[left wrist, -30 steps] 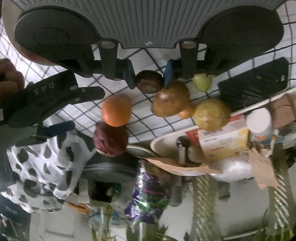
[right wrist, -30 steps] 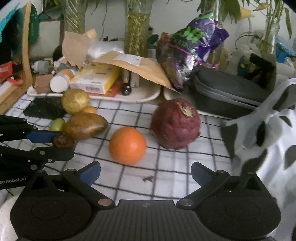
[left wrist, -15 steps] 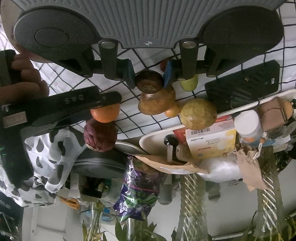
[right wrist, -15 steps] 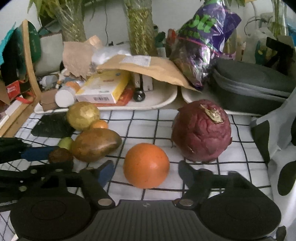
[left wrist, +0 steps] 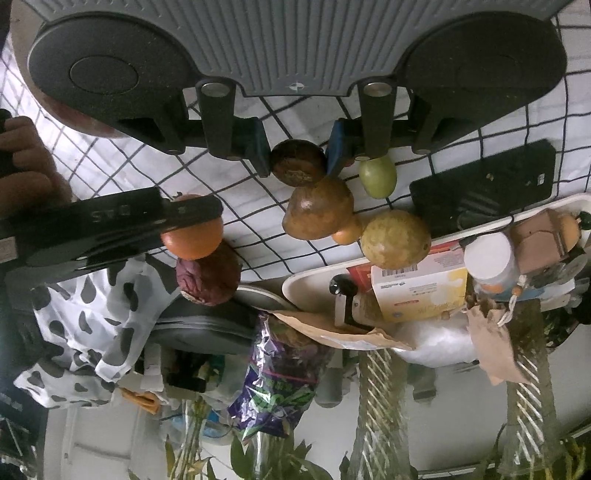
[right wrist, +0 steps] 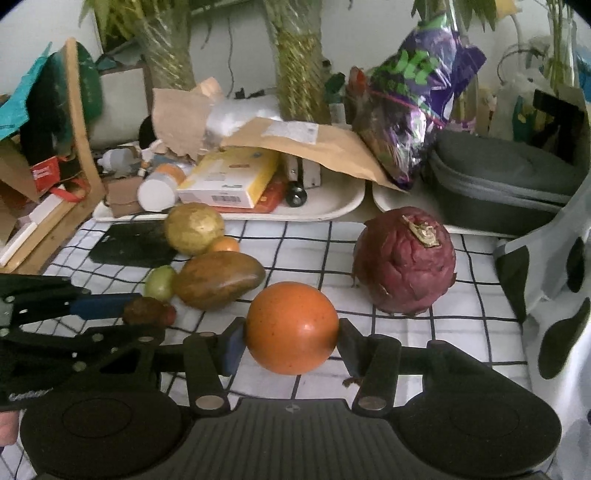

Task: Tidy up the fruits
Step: 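Grasp the large orange with the right tool while left tool holds brown fruit, then carry both fruits to the plate and open both tools to release them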

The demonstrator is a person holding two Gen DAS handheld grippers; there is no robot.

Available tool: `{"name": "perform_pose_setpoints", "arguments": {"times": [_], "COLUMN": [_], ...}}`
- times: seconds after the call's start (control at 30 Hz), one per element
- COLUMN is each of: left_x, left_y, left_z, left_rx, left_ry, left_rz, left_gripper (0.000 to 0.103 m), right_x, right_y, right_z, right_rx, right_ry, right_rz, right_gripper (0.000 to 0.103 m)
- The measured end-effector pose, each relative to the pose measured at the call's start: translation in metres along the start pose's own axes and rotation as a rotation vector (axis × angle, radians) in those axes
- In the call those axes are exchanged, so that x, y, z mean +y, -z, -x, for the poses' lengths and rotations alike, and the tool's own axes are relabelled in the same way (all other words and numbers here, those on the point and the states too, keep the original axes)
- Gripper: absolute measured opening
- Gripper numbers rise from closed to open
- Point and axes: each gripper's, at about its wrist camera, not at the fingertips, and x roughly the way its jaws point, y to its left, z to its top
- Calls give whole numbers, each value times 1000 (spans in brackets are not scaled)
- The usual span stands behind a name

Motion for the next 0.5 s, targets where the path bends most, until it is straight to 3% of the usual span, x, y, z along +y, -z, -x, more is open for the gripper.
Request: {"name": "perform_pose_setpoints", "arguments": {"times": [0.5], "left_x": [-25], "left_y": [22], "left_z": [49], "left_rx": [-38], "left_ry": [8], "left_rz": [-4], "left_gripper": [31], "right_x": [8], "right_y": [26], "right_z": [65], "right_rx": [-42], "right_ry": [-31], "right_rz": [-5], "right_gripper": [54]}}
